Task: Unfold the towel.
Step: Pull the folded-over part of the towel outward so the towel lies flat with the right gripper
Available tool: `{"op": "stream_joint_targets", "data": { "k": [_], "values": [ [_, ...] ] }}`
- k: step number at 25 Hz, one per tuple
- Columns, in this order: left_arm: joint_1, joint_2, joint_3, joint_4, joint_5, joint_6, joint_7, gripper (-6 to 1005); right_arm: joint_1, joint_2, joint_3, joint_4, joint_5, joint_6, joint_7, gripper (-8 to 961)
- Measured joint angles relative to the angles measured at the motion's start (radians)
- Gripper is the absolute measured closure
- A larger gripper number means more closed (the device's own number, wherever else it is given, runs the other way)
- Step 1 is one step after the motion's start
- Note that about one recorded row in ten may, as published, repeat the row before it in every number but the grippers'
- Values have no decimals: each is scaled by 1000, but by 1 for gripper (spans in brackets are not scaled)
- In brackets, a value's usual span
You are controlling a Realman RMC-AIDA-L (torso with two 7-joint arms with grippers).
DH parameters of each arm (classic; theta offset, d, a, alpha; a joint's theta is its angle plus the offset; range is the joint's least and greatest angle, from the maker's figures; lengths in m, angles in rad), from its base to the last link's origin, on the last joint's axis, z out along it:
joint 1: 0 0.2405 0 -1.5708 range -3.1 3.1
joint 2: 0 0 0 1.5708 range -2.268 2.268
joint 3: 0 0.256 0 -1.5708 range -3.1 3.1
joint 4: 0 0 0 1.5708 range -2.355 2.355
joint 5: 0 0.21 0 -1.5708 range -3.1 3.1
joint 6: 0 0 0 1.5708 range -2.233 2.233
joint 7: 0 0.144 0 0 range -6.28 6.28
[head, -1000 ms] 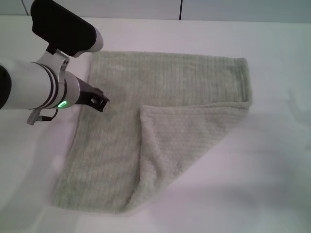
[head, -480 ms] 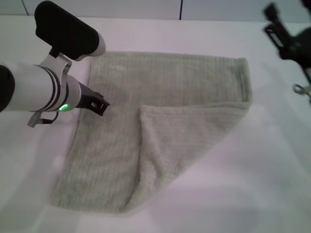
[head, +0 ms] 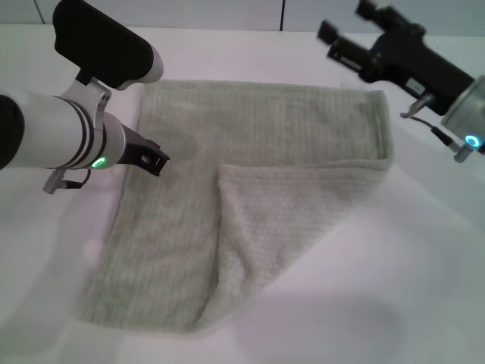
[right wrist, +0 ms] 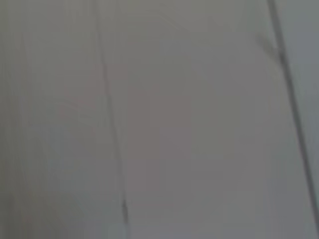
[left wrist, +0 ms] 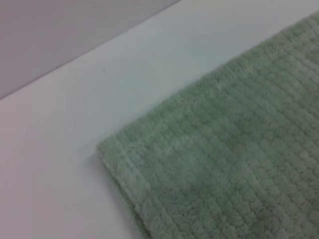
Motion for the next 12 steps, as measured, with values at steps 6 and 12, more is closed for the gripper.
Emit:
{"op": "stream_joint_targets", "data": {
  "k": [6,12],
  "values": [
    [-8,0,0,20,0,4,-1,1000,-13,2,-210,-202,-55,147,268,127],
    [-19,-1,0,37,-1,12,-1,1000,-120,6,-556,-544,-80,342,577,126]
  ]
}}
